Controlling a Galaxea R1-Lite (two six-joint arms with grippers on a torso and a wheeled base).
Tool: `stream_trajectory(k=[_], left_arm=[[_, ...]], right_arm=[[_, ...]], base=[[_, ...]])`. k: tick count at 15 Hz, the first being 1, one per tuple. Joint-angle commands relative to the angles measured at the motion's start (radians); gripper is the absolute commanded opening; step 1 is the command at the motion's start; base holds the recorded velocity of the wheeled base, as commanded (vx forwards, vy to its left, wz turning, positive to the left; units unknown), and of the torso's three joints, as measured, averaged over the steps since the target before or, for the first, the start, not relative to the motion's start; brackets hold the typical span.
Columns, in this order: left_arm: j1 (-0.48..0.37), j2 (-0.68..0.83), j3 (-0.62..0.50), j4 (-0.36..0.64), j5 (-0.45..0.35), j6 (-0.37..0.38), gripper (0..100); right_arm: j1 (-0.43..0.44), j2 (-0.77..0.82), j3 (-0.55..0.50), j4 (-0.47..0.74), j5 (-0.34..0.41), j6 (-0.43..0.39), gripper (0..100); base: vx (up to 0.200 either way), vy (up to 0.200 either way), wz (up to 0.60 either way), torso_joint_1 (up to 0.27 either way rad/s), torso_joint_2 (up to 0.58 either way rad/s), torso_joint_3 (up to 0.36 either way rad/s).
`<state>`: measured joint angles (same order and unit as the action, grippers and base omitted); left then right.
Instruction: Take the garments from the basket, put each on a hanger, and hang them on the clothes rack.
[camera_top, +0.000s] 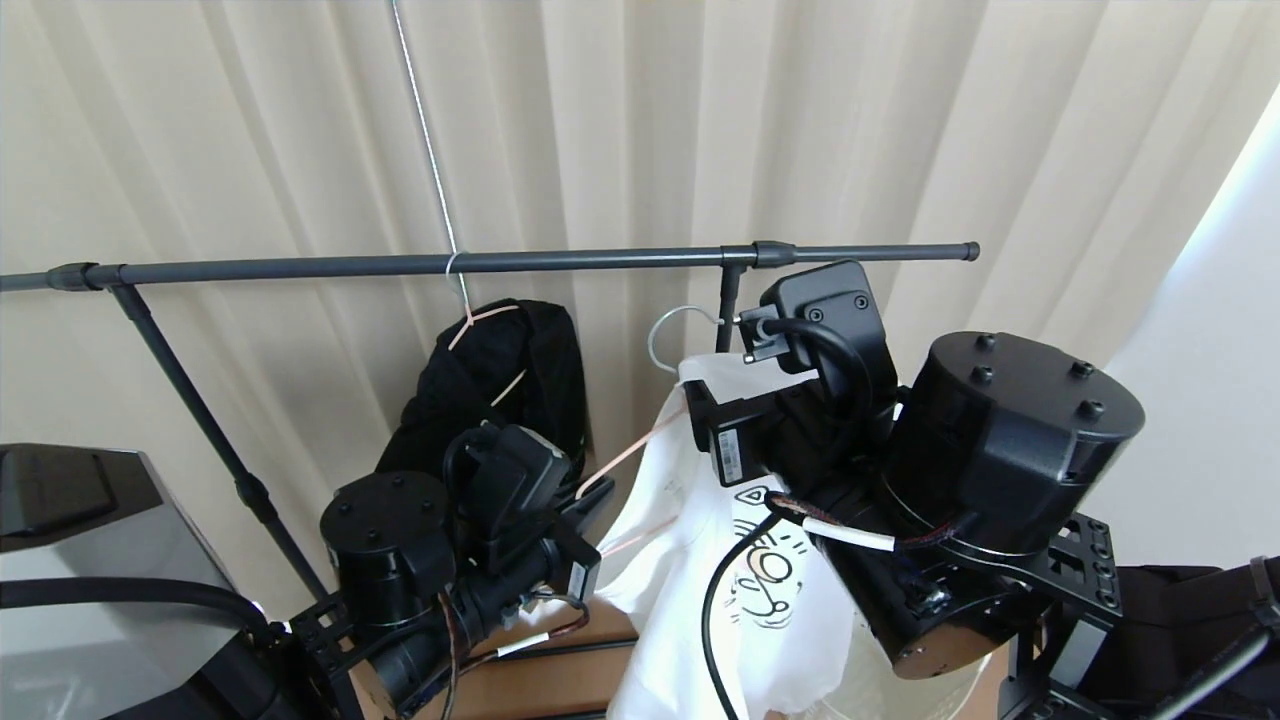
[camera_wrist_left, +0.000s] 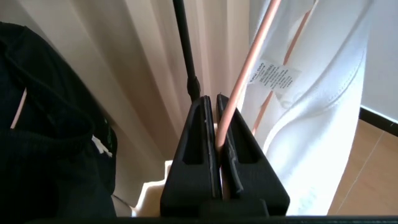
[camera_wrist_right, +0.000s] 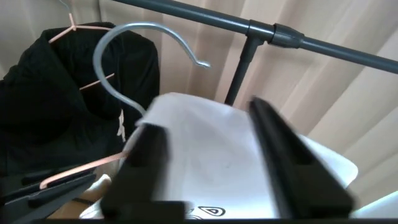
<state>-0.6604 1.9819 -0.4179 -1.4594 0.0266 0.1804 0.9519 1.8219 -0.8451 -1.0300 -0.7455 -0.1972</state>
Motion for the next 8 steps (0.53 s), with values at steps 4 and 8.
stream_trajectory(k=[4,8], left_arm=[[0.008,0.0,0.011,-0.026,-0.002,-0.012,0],[0.027,-0.002,0.01,-0.03,-0.002,-0.016,0]], right_arm=[[-0.027,0.004,-0.002,0.001,0.002,-0.001,100],[-0.027,0.014,0.0,0.001,0.002,-0.001,100]], base=[[0.0,0.0,0.0,0.0,0.0,0.0],[0.0,0.0,0.0,0.0,0.0,0.0]])
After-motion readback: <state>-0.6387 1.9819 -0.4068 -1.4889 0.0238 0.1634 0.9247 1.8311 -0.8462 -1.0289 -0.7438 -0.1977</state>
